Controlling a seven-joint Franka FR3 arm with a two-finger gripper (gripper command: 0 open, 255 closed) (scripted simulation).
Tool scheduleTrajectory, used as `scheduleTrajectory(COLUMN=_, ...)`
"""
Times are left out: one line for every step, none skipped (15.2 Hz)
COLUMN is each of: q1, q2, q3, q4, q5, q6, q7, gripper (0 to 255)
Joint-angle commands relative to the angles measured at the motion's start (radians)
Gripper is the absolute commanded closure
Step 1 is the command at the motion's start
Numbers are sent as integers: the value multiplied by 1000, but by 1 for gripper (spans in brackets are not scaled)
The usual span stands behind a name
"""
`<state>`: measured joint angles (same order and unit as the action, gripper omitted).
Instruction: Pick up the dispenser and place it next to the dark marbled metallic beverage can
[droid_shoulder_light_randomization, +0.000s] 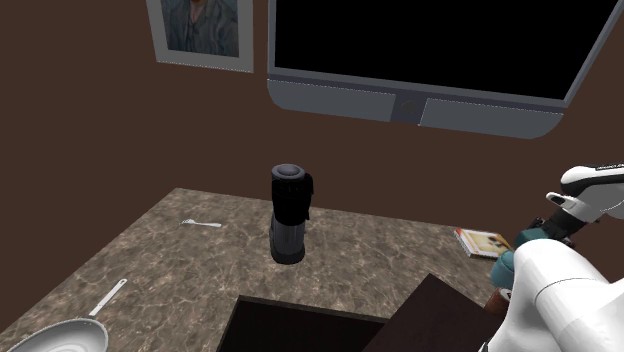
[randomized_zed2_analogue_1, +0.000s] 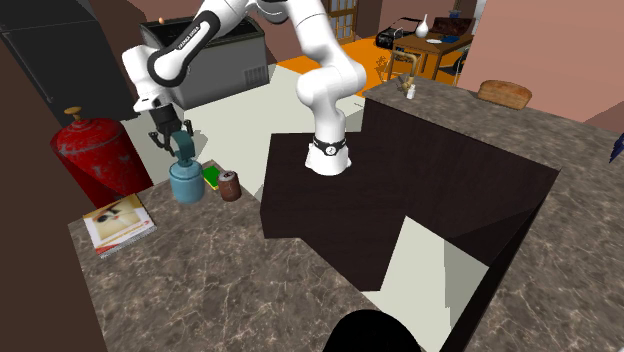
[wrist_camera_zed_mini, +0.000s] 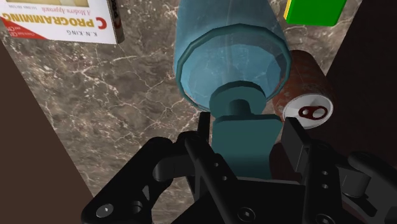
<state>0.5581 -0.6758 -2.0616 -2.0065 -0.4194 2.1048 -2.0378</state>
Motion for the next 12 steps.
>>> scheduleTrajectory(q1=19, q2=-21, q3=-25, q4=0, q5=-20, q6=22, q7=6, gripper=255)
scheduleTrajectory(q1=19, q2=-21, q3=-25, q4=0, q5=-20, q6=22, q7=6, gripper=255)
scheduleTrajectory(q1=19, q2=-21, q3=-25, q4=0, q5=-20, q6=22, q7=6, gripper=255)
scheduleTrajectory(q1=19, q2=-21, q3=-25, q4=0, q5=-20, q6=22, q7=6, gripper=255)
scheduleTrajectory(q1=19, q2=-21, q3=-25, q4=0, q5=-20, q6=22, q7=6, gripper=255)
scheduleTrajectory(q1=19, q2=-21, q3=-25, q4=0, q5=-20, q6=22, q7=6, gripper=255)
scheduleTrajectory(q1=19, q2=-21, q3=-25, q4=0, q5=-20, q6=22, q7=6, gripper=255)
scheduleTrajectory(q1=19, q2=-22, q3=-25, q4=0, q5=-20, q6=22, q7=6, gripper=255)
scheduleTrajectory(q1=19, q2=-22, q3=-25, q4=0, q5=-20, q6=22, q7=6, gripper=255)
scheduleTrajectory(q1=19, q2=-21, q3=-25, q4=-1, q5=-20, q6=22, q7=6, gripper=0)
scheduleTrajectory(q1=20, q2=-22, q3=-26, q4=0, q5=-20, q6=22, q7=7, gripper=0)
scheduleTrajectory(q1=20, q2=-22, q3=-26, q4=0, q5=-20, q6=22, q7=6, gripper=0)
